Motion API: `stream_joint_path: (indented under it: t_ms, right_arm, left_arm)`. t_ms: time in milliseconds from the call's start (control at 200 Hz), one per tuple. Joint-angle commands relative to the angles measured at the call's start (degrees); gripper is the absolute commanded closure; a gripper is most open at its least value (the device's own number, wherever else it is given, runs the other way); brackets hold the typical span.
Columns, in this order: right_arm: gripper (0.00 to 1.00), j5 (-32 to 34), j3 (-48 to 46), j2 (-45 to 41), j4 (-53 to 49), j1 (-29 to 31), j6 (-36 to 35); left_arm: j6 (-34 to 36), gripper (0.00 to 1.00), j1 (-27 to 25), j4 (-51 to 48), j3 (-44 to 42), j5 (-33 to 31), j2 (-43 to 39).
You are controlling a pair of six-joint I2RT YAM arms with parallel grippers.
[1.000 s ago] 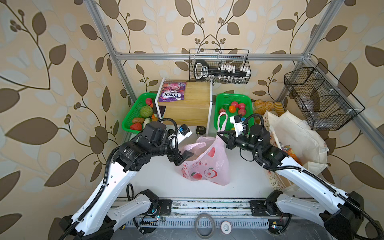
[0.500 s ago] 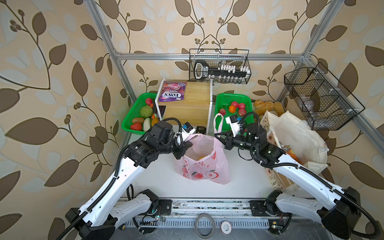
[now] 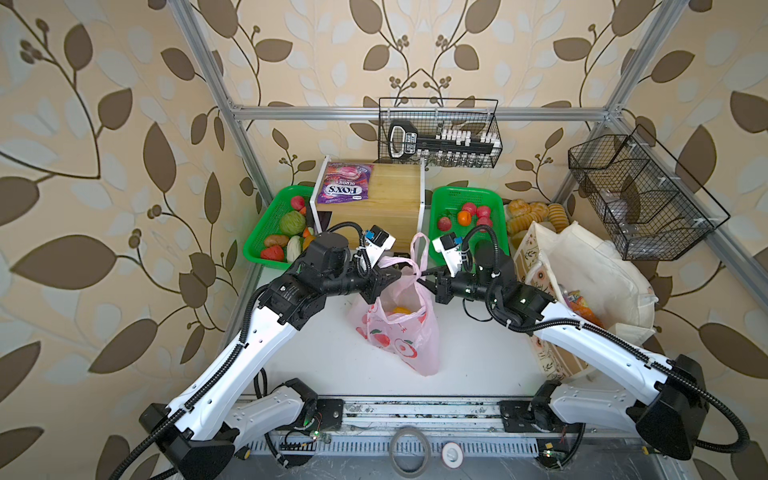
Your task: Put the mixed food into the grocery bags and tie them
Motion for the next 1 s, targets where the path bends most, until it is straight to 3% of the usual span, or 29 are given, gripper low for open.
stream_joint_path:
  t_ms: [0, 55, 290, 560, 645, 745, 875, 995]
  right_arm:
    - [1.00, 2.4, 2.3, 0.8, 1.1, 0.5, 1.9]
    - [1.00, 4.1, 2.4, 0.6, 0.0, 0.3, 1.5]
    - [1.00, 3.1, 2.0, -0.3, -0.3, -1.5, 2.0]
    - [1.00, 2.6, 2.2, -0.4, -0.3, -1.1, 1.8]
    - [1.00, 2.7, 2.4, -0.4, -0.5, -1.2, 1.7]
    - [1.00, 2.7, 2.8, -0.7, -0.8, -1.1, 1.6]
    - [1.00, 2.7, 2.8, -1.1, -0.9, -1.1, 1.7]
    - [1.00, 3.7, 2.8, -1.1, -1.8, -1.3, 1.4]
  left_arm:
    - [0.7, 0.73, 0.3, -0.5, 3.0, 2.4, -0.3]
    - [2.8, 0.63, 0.3, -3.1, 4.7, 1.5, -0.7]
    - [11.7, 0.38, 0.3, -11.3, 11.7, 1.2, -2.0]
    - [16.0, 0.37, -0.6, -21.5, 22.8, -0.5, 3.6]
    - [16.4, 0.31, -1.4, -23.1, 24.2, -0.5, 4.7]
    - [11.7, 0.27, -1.9, -22.8, 23.3, -7.6, 5.8]
    - [4.2, 0.30, -1.9, -22.2, 19.1, -15.2, 5.6]
    - [4.5, 0.22, -2.0, -25.0, 17.0, -9.5, 4.6]
